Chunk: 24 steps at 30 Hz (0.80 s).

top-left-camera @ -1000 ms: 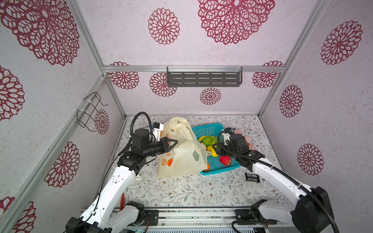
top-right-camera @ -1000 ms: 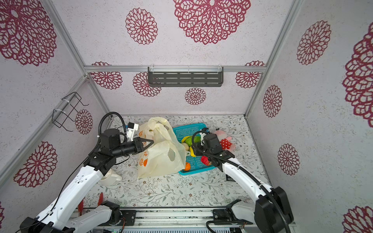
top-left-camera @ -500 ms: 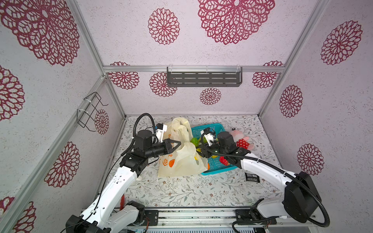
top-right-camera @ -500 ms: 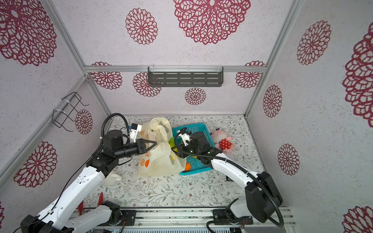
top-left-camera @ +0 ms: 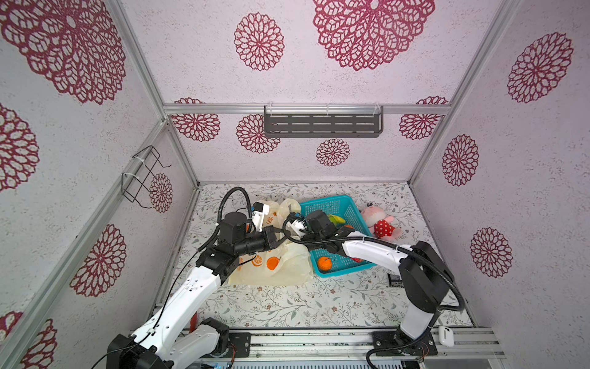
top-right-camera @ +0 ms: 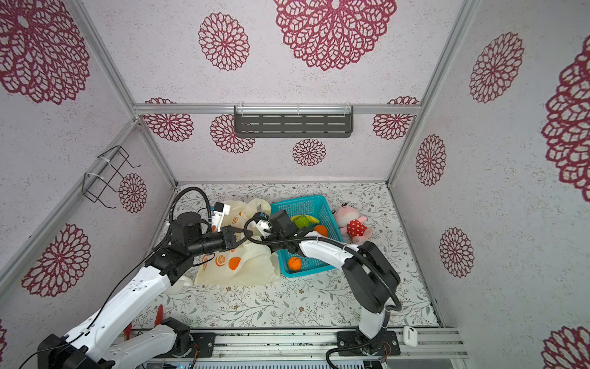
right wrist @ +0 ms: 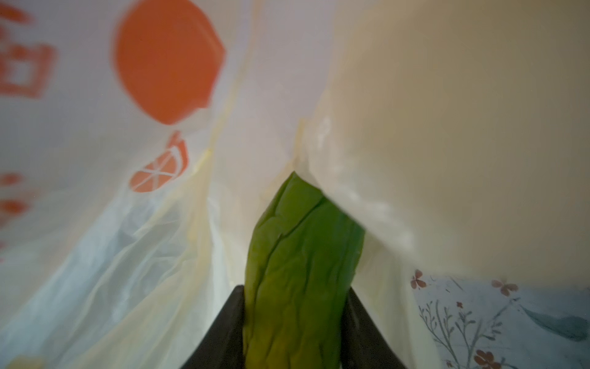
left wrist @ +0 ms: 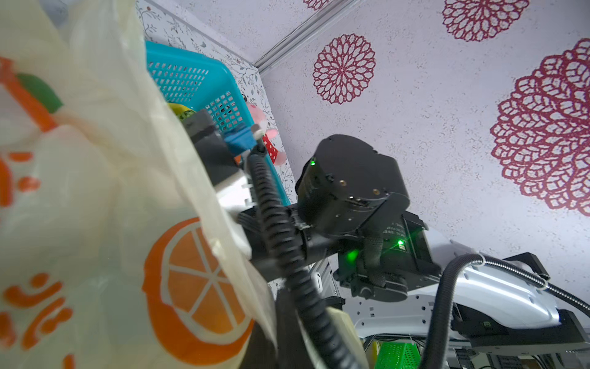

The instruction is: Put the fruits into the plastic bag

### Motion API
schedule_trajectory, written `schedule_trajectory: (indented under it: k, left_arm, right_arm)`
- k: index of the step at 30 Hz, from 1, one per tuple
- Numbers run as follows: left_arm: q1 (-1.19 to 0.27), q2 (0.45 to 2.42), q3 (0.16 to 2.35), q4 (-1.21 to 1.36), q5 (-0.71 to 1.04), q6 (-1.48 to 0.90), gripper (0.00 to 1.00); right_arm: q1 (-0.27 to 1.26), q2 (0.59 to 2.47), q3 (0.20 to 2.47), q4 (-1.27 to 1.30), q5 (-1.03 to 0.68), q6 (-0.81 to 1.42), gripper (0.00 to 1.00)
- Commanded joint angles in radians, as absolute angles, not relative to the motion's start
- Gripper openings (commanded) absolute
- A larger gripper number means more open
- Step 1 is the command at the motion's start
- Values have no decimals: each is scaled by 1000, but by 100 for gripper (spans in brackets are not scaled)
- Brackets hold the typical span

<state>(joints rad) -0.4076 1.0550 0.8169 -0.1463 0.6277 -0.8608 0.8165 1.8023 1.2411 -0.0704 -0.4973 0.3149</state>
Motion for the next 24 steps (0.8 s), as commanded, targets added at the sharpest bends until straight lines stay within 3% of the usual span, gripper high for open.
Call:
schedule_trajectory:
  k: [1,13,19,24]
  left_arm:
    - [-413,1028,800,-90,610,-883,0]
    - [-377,796,781,-185,556,-868,0]
    - [-370,721,732,-199,545,-857,0]
    - [-368,728,712,-150,572,-855,0]
  right_arm:
    - [822,1823,1290,-181,-372,324,14]
    - [780,1635,1229,-223,75,335,14]
    - [726,1501,1142,-120,9,318,14]
    - [726,1356,1082,-47,-197,221,14]
